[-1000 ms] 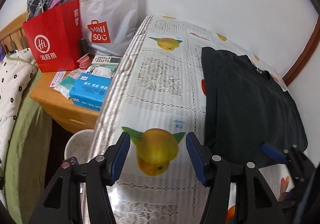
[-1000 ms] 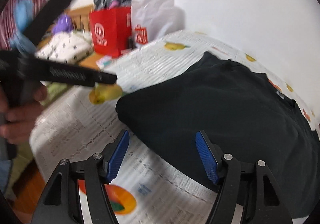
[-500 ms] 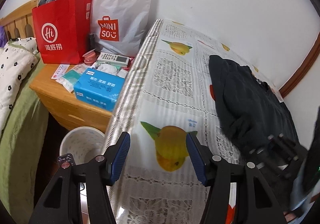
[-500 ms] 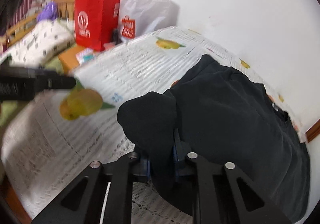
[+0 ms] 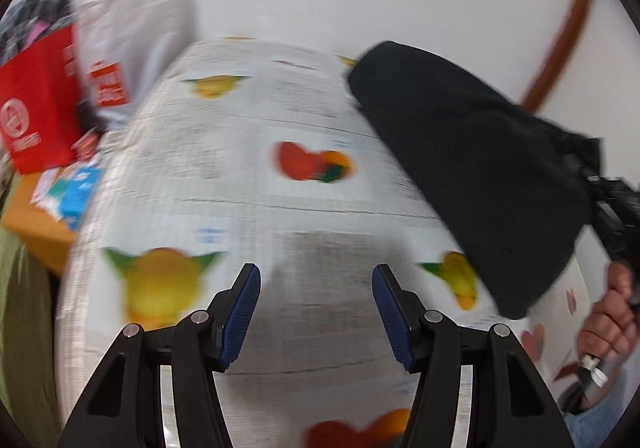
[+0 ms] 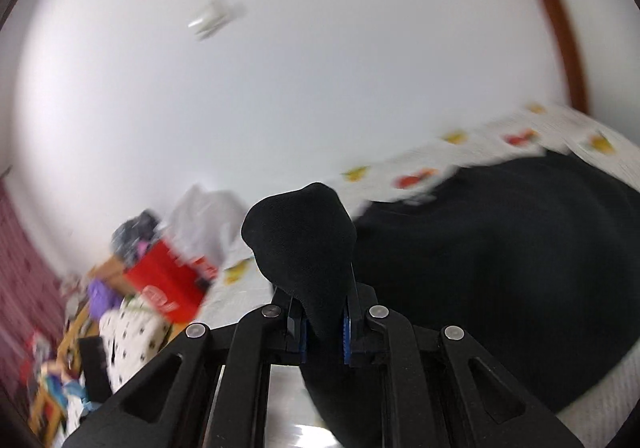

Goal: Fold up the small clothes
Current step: 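Grasp one end of the folded sweatshirt with the right gripper and lift it, then carry the folded sweatshirt with the right gripper and lower it onto the bed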

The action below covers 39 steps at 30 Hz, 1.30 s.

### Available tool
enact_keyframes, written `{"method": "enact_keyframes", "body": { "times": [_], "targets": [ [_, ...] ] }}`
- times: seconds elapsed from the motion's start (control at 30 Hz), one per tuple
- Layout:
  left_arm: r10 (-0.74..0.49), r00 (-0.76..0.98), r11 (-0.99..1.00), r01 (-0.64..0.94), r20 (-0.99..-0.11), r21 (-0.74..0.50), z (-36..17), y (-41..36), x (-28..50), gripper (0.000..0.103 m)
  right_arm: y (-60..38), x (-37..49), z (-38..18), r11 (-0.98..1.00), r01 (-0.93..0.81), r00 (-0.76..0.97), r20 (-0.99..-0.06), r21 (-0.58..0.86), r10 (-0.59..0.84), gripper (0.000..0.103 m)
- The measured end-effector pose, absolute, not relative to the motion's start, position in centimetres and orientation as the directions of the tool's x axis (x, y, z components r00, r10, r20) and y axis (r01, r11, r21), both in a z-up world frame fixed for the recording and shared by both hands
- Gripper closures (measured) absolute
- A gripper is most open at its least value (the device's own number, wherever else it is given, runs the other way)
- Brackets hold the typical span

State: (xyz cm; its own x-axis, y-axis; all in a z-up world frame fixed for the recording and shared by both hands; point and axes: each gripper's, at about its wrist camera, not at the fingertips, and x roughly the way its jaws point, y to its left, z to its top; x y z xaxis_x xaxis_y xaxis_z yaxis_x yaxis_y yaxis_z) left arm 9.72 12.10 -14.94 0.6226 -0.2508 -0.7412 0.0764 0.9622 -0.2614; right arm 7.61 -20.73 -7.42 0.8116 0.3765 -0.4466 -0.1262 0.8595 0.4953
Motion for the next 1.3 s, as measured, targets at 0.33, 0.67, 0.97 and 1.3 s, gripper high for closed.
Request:
{"method": "enact_keyframes", "body": {
  "times": [0.33,0.67,0.97,1.3],
  "targets": [
    [-0.411,0.520,0.902,0.352,-0.749,-0.250,-15.0,0.4,8.6,0.043,-26.9,8.6,-14.1,0.861,0.014,0.721,-0.601,0.508,0.343,0.091],
    [-0.385,0.471,0.895,0.402,-0.793,-0.195,-16.7,-6.9,9.7,0.042,-26.9,8.3,-13.4,0.881,-0.060,0.705,-0.605,0.469,0.370,0.090],
    [-0.247,0.541,0.940,0.336,-0.804,-0.063,-17.8,-8.3,10.5,0.039,-27.7,8.0,-11.2,0.865,-0.124,0.735,-0.541,0.486,0.409,0.091],
    [-0.251,0.548,0.950,0.299,-0.798,-0.094,-17.8,-7.5,10.9,0.039,-32.9,4.5,-10.5,0.829,-0.140,0.816,-0.412,0.541,0.406,0.092]
  ]
}}
